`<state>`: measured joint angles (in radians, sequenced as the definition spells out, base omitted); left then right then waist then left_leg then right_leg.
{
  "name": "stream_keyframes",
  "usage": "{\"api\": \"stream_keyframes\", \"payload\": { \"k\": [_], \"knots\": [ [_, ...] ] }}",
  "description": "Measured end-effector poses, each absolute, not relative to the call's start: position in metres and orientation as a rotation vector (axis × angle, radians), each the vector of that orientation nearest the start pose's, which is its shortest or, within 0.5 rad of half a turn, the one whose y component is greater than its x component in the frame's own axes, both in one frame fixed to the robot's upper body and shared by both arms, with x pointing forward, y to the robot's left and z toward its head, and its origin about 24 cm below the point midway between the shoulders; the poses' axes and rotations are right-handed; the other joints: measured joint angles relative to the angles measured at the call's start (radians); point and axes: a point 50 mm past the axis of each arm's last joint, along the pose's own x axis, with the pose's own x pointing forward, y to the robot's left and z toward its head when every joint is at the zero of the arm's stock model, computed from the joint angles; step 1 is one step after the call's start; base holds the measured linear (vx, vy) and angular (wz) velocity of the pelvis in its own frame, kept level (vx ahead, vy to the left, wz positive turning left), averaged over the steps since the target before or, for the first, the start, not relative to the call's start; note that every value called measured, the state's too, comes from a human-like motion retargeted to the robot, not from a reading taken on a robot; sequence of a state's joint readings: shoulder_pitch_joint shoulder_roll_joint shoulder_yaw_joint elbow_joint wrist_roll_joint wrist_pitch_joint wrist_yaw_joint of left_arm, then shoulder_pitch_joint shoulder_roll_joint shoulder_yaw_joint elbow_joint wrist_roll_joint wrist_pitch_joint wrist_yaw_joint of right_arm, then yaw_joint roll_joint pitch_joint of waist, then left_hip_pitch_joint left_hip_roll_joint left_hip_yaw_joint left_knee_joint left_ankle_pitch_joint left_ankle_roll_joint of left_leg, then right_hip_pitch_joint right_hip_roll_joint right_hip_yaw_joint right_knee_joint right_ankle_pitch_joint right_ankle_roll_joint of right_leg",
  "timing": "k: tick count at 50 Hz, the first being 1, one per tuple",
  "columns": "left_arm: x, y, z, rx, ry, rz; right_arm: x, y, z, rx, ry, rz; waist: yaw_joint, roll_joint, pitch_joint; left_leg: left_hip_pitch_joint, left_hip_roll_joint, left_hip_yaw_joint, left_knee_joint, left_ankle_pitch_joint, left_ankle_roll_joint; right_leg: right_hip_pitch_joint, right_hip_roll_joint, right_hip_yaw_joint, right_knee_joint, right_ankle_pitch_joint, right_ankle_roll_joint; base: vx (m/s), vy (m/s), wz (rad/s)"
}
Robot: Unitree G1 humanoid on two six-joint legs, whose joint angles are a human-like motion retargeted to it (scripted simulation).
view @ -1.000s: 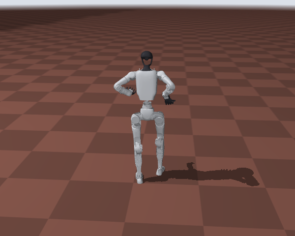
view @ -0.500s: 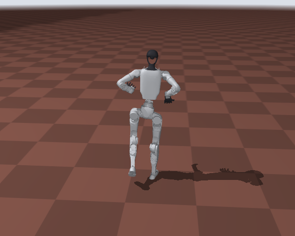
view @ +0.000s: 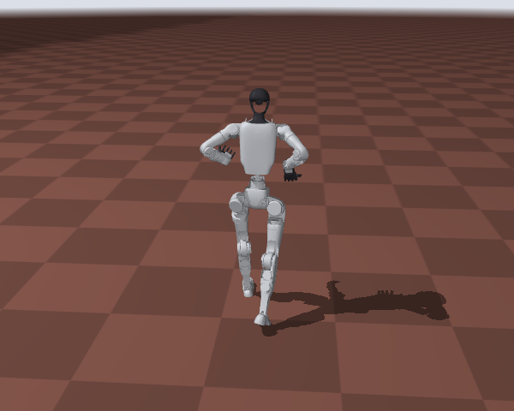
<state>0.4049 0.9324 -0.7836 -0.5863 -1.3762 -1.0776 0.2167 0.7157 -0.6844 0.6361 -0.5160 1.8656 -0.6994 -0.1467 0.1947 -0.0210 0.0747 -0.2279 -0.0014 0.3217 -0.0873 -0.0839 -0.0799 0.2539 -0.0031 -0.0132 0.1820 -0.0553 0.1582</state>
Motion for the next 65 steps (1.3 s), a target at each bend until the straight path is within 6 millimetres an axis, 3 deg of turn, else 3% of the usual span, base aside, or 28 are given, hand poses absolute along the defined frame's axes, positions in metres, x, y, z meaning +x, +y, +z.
{"api": "stream_keyframes", "payload": {
  "k": [5,7,11,15,18,22,25,27,29,35,38,42,44,47,51,55,60,63,65],
  "knots": [
    [0.123,0.191,0.08,-1.019,-0.079,0.079,0.062,-0.183,0.004,1.377,0.428,-0.542,-0.033,0.038,-0.049,0.114,0.059,-0.03,0.009,-0.097,0.008,-0.21,0.024,-0.053,0.47,0.231,-0.002,0.74,0.17,-0.07],
    [0.125,0.192,0.081,-1.011,-0.074,0.076,0.063,-0.185,0.003,1.365,0.435,-0.55,-0.057,0.05,-0.061,0.137,0.072,-0.041,0.023,-0.128,-0.009,-0.326,0.012,-0.088,0.637,0.221,-0.024,0.64,0.16,0.1],
    [0.126,0.192,0.08,-0.998,-0.057,0.088,0.066,-0.188,0.005,1.355,0.434,-0.568,-0.112,0.067,-0.063,0.173,0.079,-0.058,0.059,-0.181,-0.041,-0.509,-0.029,-0.155,0.772,0.098,-0.094,0.57,0.14,0.26],
    [0.125,0.191,0.079,-0.99,-0.051,0.095,0.066,-0.193,0.008,1.346,0.404,-0.581,-0.169,0.07,-0.052,0.208,0.06,-0.086,0.09,-0.229,-0.041,-0.622,-0.048,-0.185,0.656,-0.001,-0.116,0.53,0.09,0.48],
    [0.124,0.189,0.079,-0.989,-0.058,0.096,0.065,-0.196,0.01,1.339,0.382,-0.591,-0.212,0.054,-0.037,0.242,0.024,-0.119,0.104,-0.263,-0.027,-0.655,-0.057,-0.187,0.424,-0.004,-0.093,0.52,0.04,0.7],
    [0.124,0.188,0.077,-1.01,-0.049,0.124,0.065,-0.198,0.009,1.337,0.39,-0.62,-0.277,0.01,0.005,0.32,-0.049,-0.182,0.116,-0.313,-0.012,-0.603,-0.097,-0.216,-0.029,0.132,-0.035,0.57,-0.02,0.95],
    [0.125,0.189,0.075,-1.014,-0.044,0.15,0.066,-0.196,0.008,1.338,0.408,-0.63,-0.303,-0.017,0.045,0.406,-0.074,-0.214,0.112,-0.347,-0.007,-0.562,-0.113,-0.289,-0.269,0.209,0.062,0.63,-0.09,0.63],
    [0.124,0.19,0.075,-1.004,-0.048,0.152,0.066,-0.194,0.008,1.337,0.416,-0.628,-0.302,-0.015,0.049,0.446,-0.062,-0.221,0.111,-0.357,-0.011,-0.585,-0.104,-0.325,-0.269,0.16,0.103,0.63,-0.16,0.23],
    [0.125,0.19,0.075,-0.997,-0.052,0.153,0.066,-0.192,0.007,1.336,0.422,-0.629,-0.297,-0.011,0.037,0.47,-0.049,-0.228,0.118,-0.357,-0.016,-0.59,-0.083,-0.328,-0.269,0.133,0.104,0.65,-0.2,0.18],
    [0.126,0.192,0.077,-0.985,-0.074,0.162,0.067,-0.187,0.008,1.357,0.433,-0.611,-0.274,-0.035,-0.02,0.519,-0.09,-0.298,0.225,-0.268,0.015,-0.479,-0.116,-0.26,-0.269,0.167,0.104,0.75,-0.13,0.26],
    [0.125,0.195,0.078,-0.96,-0.09,0.162,0.07,-0.187,0.01,1.355,0.424,-0.579,-0.235,-0.072,-0.041,0.466,-0.124,-0.286,0.422,-0.123,0.039,-0.397,-0.156,-0.243,-0.269,0.108,0.081,0.77,-0.2,-0.11],
    [0.124,0.199,0.082,-0.904,-0.114,0.153,0.077,-0.198,0.022,1.244,0.317,-0.541,-0.187,-0.115,-0.078,0.213,-0.133,-0.213,0.863,0.037,0.095,-0.332,-0.199,-0.222,-0.266,0.038,0.058,0.66,-0.2,-0.1],
    [0.123,0.2,0.085,-0.886,-0.124,0.151,0.08,-0.202,0.028,1.183,0.28,-0.533,-0.16,-0.125,-0.09,0.078,-0.119,-0.176,1.029,0.032,0.137,-0.323,-0.205,-0.209,-0.252,0.013,0.057,0.58,-0.17,-0.19],
    [0.124,0.2,0.089,-0.877,-0.138,0.131,0.081,-0.202,0.031,1.134,0.269,-0.515,-0.112,-0.141,-0.094,-0.086,-0.118,-0.143,1.136,-0.061,0.198,-0.317,-0.212,-0.183,-0.226,-0.022,0.067,0.54,-0.14,-0.39],
    [0.124,0.201,0.094,-0.829,-0.186,0.109,0.081,-0.217,0.047,1.026,0.069,-0.573,-0.05,-0.156,-0.094,-0.221,-0.15,-0.139,0.997,-0.144,0.221,-0.31,-0.212,-0.14,-0.188,-0.074,0.083,0.53,-0.08,-0.56],
    [0.126,0.203,0.103,-0.769,-0.251,0.109,0.093,-0.221,0.084,0.786,-0.195,-0.414,0.019,-0.129,-0.071,-0.212,-0.118,-0.09,0.582,-0.088,0.187,-0.269,-0.164,-0.088,-0.165,-0.128,0.074,0.58,-0.04,-0.94],
    [0.125,0.204,0.111,-0.704,-0.311,0.114,0.096,-0.219,0.111,0.693,-0.388,-0.365,0.085,-0.039,-0.023,-0.105,-0.018,0.083,0.073,-0.008,0.023,-0.118,-0.046,-0.034,-0.187,-0.181,0.065,0.67,0.03,-1.02],
    [0.124,0.198,0.117,-0.664,-0.329,0.166,0.09,-0.205,0.129,0.467,-0.538,-0.418,0.086,-0.024,-0.005,-0.094,-0.012,0.131,0.0,-0.014,-0.041,-0.05,-0.032,-0.021,-0.186,-0.193,0.063,0.7,0.09,-0.41],
    [0.123,0.198,0.114,-0.613,-0.336,0.212,0.085,-0.204,0.129,0.428,-0.574,-0.506,0.079,-0.027,-0.017,-0.087,-0.015,0.129,0.0,-0.007,-0.048,-0.029,-0.032,-0.012,-0.167,-0.191,0.057,0.72,0.11,-0.12]
  ]
}}
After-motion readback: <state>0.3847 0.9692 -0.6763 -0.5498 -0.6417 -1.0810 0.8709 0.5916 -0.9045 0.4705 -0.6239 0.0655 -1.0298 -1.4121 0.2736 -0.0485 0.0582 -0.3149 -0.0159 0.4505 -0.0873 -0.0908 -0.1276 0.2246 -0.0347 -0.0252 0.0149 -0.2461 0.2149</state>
